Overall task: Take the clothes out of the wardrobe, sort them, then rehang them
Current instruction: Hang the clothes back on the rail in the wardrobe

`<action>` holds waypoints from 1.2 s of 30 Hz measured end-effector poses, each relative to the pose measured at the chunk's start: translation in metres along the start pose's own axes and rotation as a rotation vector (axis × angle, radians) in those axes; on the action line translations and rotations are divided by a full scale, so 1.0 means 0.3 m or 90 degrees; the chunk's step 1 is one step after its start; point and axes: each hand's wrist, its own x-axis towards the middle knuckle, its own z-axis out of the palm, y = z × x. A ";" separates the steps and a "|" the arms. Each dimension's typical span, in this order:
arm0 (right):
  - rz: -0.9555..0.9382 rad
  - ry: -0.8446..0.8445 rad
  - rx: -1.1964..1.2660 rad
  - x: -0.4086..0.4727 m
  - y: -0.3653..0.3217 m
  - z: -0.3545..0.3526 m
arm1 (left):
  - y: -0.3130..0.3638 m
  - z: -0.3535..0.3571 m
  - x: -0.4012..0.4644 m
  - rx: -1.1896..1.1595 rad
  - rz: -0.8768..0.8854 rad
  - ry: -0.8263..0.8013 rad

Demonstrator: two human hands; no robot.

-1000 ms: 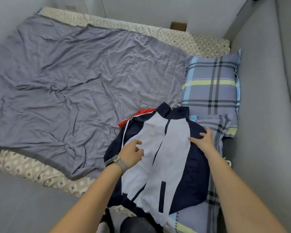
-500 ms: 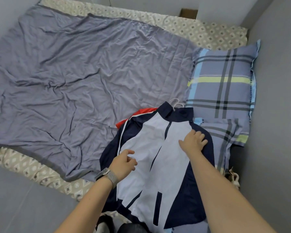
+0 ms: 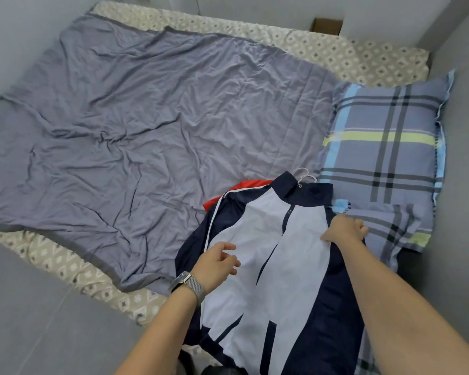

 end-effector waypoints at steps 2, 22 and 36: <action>-0.031 -0.010 0.083 -0.001 -0.014 -0.002 | -0.009 -0.011 0.012 -0.030 -0.008 0.031; -0.391 -0.238 0.678 -0.553 0.334 -0.089 | 0.127 -0.077 0.036 0.375 0.405 0.207; -0.256 -0.122 0.575 -0.248 0.142 -0.047 | 0.096 -0.115 -0.010 0.342 0.363 0.154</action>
